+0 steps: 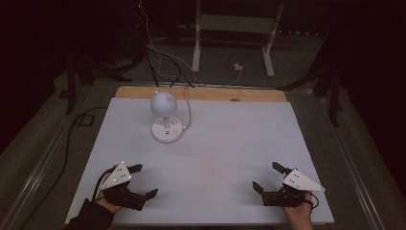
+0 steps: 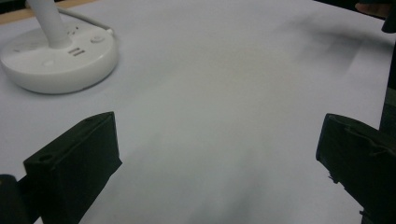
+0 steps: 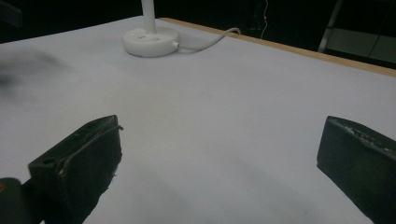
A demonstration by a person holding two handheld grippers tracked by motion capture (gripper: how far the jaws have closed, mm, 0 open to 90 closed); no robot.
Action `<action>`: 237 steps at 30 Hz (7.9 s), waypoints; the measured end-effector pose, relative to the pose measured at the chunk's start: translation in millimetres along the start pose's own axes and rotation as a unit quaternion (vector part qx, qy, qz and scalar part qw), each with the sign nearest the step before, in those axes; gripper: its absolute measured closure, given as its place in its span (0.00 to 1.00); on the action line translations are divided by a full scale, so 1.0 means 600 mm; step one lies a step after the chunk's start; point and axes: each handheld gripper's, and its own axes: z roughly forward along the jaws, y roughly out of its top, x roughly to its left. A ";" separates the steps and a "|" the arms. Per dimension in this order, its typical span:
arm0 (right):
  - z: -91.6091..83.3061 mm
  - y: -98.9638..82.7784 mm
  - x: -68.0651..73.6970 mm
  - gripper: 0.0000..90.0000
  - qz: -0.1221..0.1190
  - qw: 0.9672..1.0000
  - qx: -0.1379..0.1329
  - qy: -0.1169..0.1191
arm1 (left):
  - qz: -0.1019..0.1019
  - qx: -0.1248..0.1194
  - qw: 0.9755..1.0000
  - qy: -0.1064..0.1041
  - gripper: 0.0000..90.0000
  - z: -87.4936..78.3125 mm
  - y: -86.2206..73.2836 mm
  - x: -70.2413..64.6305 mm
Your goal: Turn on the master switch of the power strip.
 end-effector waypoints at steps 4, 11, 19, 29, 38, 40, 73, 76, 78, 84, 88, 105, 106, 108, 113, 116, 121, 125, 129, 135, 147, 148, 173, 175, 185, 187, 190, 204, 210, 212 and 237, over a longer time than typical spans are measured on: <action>-0.002 0.001 0.000 0.00 0.001 1.000 -0.002 0.000 | 0.005 0.005 1.000 -0.001 0.00 0.002 0.013 0.002; -0.003 0.001 0.000 0.00 0.004 1.000 -0.004 0.001 | 0.006 0.006 1.000 0.001 0.00 0.006 0.030 0.005; -0.003 0.001 0.000 0.00 0.006 1.000 -0.006 -0.001 | 0.004 0.006 1.000 0.009 0.00 0.017 0.047 0.010; -0.003 0.000 -0.001 0.00 0.009 1.000 -0.005 0.001 | 0.003 0.007 1.000 0.011 0.00 0.036 0.066 0.011; -0.003 -0.001 -0.002 0.00 0.010 1.000 -0.004 0.003 | 0.009 0.018 1.000 0.017 0.00 0.053 0.084 0.011; -0.003 -0.001 -0.001 0.00 0.009 1.000 -0.004 0.003 | 0.007 0.016 1.000 0.016 0.00 0.057 0.087 0.011; -0.003 0.001 0.001 0.00 0.006 1.000 -0.008 0.007 | -0.014 0.008 0.996 0.090 0.00 0.146 0.115 0.018; -0.004 0.001 0.002 0.00 0.006 1.000 -0.008 0.007 | -0.014 0.008 0.995 0.094 0.00 0.153 0.118 0.018; -0.004 0.002 0.003 0.00 0.006 1.000 -0.010 0.008 | -0.016 0.011 0.995 0.099 0.00 0.158 0.120 0.018; -0.004 0.002 0.002 0.00 0.005 1.000 -0.009 0.009 | -0.019 0.012 0.993 0.113 0.00 0.172 0.125 0.017; -0.004 0.002 0.002 0.00 0.005 1.000 -0.010 0.009 | -0.019 0.011 0.992 0.121 0.00 0.178 0.128 0.017; -0.005 0.002 0.002 0.00 0.005 1.000 -0.012 0.011 | -0.039 0.011 0.985 0.168 0.00 0.206 0.144 0.033; -0.005 0.002 0.002 0.00 0.005 1.000 -0.012 0.011 | -0.039 0.012 0.985 0.170 0.00 0.208 0.144 0.034; -0.005 0.002 0.002 0.00 0.006 1.000 -0.012 0.011 | -0.040 0.012 0.983 0.180 0.00 0.212 0.145 0.036; -0.005 0.001 0.002 0.00 0.007 1.000 -0.012 0.012 | -0.038 0.009 0.978 0.204 0.00 0.222 0.146 0.037; -0.005 0.001 0.002 0.00 0.008 1.000 -0.012 0.013 | -0.049 0.013 0.978 0.202 0.00 0.227 0.147 0.042; -0.005 0.001 0.001 0.00 0.010 1.000 -0.012 0.013 | -0.060 0.025 0.977 0.202 0.00 0.235 0.146 0.051; -0.006 0.001 0.002 0.00 0.010 1.000 -0.013 0.016 | -0.054 0.026 0.977 0.204 0.10 0.239 0.145 0.055; -0.006 0.002 0.003 0.00 0.009 1.000 -0.015 0.017 | -0.058 0.028 0.975 0.214 0.18 0.242 0.146 0.058; -0.007 0.002 0.002 0.00 0.010 1.000 -0.016 0.016 | -0.059 0.034 0.969 0.237 0.40 0.248 0.150 0.062; -0.008 0.001 0.000 0.00 0.014 1.000 -0.017 0.017 | -0.056 0.042 0.965 0.254 0.86 0.261 0.147 0.068; -0.008 0.001 0.000 0.00 0.014 1.000 -0.017 0.017 | -0.052 0.044 0.965 0.254 0.95 0.262 0.146 0.070; -0.009 0.000 -0.002 0.00 0.015 1.000 -0.016 0.019 | 0.033 0.086 0.957 0.277 1.00 0.299 0.126 0.095; -0.009 0.000 -0.002 0.00 0.015 1.000 -0.016 0.019 | 0.030 0.087 0.957 0.277 1.00 0.300 0.124 0.097; -0.008 -0.001 -0.002 0.00 0.016 1.000 -0.013 0.020 | 0.026 0.091 0.958 0.272 1.00 0.299 0.126 0.101; -0.008 -0.001 -0.002 0.00 0.016 1.000 -0.014 0.020 | 0.029 0.096 0.958 0.270 1.00 0.298 0.127 0.102; -0.007 -0.001 -0.002 0.00 0.017 1.000 -0.013 0.021 | 0.043 0.106 0.957 0.269 1.00 0.298 0.128 0.102; -0.006 -0.001 -0.001 0.00 0.016 1.000 -0.011 0.023 | 0.055 0.121 0.958 0.253 1.00 0.299 0.132 0.107; -0.006 -0.001 0.001 0.00 0.014 1.000 -0.011 0.023 | 0.055 0.128 0.957 0.253 1.00 0.304 0.136 0.109; -0.006 -0.001 0.000 0.00 0.015 1.000 -0.011 0.023 | 0.052 0.135 0.959 0.243 1.00 0.307 0.141 0.109; -0.009 -0.001 -0.003 0.00 0.019 1.000 -0.012 0.020 | 0.058 0.136 0.963 0.223 1.00 0.302 0.166 0.107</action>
